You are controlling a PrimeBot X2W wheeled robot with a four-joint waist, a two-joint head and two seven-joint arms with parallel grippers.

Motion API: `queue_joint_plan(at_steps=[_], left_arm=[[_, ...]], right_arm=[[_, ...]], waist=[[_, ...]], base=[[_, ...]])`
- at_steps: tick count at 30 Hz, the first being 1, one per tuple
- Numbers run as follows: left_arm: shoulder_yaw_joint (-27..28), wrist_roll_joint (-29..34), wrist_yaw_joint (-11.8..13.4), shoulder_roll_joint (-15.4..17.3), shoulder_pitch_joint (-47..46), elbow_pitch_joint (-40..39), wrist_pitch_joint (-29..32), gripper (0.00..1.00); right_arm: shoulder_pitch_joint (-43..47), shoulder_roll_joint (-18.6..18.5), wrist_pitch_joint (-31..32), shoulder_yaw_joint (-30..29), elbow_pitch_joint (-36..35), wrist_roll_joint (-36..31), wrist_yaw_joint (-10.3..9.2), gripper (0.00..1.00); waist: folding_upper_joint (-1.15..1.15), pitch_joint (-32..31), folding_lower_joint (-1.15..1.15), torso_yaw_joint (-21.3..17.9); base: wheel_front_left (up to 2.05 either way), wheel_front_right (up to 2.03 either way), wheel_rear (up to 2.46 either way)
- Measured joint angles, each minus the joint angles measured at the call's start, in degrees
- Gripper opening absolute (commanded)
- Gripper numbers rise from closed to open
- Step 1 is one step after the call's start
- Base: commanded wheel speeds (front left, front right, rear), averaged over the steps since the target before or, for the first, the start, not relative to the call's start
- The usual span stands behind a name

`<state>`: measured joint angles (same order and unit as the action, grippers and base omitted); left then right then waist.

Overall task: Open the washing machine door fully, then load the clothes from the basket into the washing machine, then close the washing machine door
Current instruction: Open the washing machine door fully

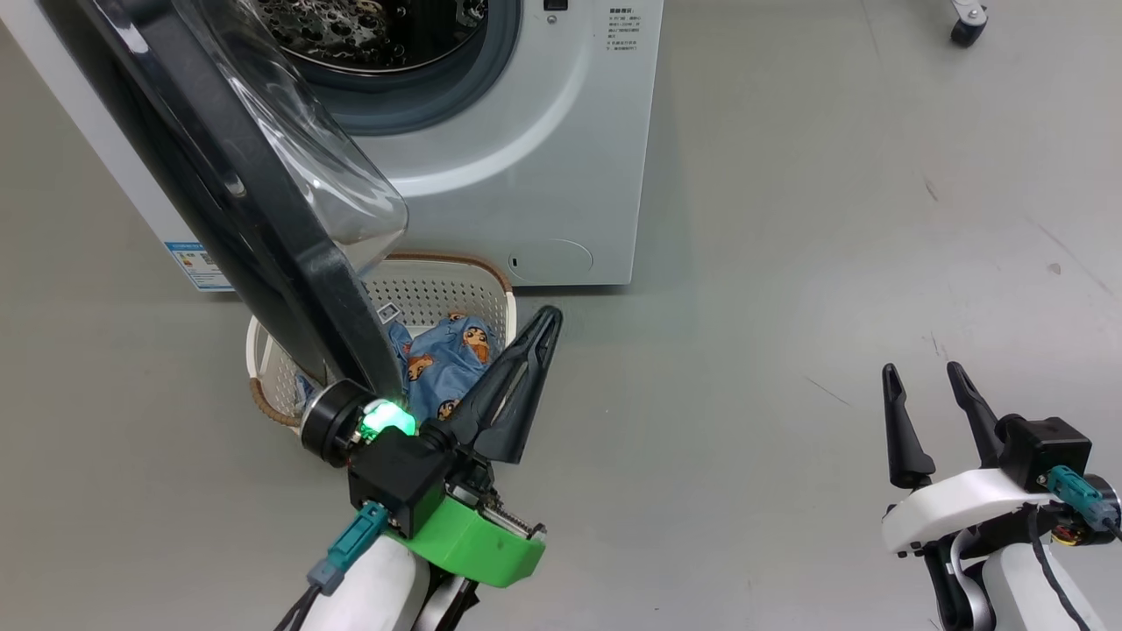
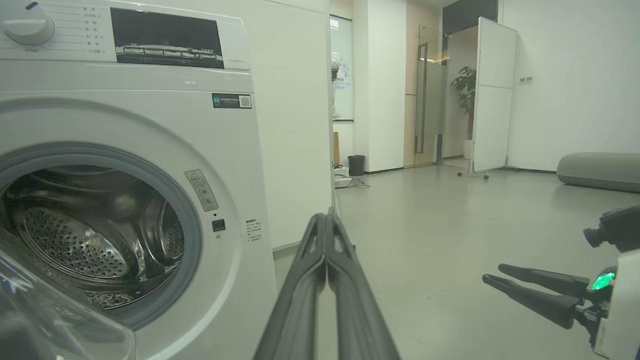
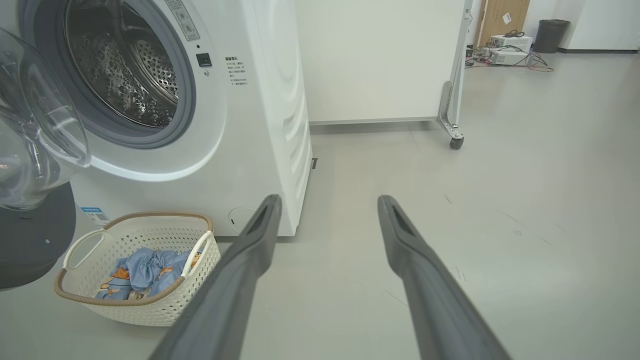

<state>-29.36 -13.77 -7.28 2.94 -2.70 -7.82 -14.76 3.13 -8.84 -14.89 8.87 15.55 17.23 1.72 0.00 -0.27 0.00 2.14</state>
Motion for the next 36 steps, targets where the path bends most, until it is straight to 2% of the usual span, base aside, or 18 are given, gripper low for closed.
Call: queue_joint_plan(at_steps=[23,36], left_arm=[[1.40,-1.94,0.00,0.01,0.27,9.13,0.01,0.00],[5.47,-4.07,0.00,-0.05,-1.40,15.08,0.05,0.00]], right_arm=[[-0.16,0.93,0.00,-1.37,0.54,-0.81,1.21,1.00],[-0.29,1.33,0.00,-2.68,0.73,-1.22,1.30,1.00]], waist=[[0.00,3.21,0.00,-1.43],[0.00,4.94,0.00,-1.36]], base=[[0.00,0.00,0.00],[0.00,0.00,0.00]])
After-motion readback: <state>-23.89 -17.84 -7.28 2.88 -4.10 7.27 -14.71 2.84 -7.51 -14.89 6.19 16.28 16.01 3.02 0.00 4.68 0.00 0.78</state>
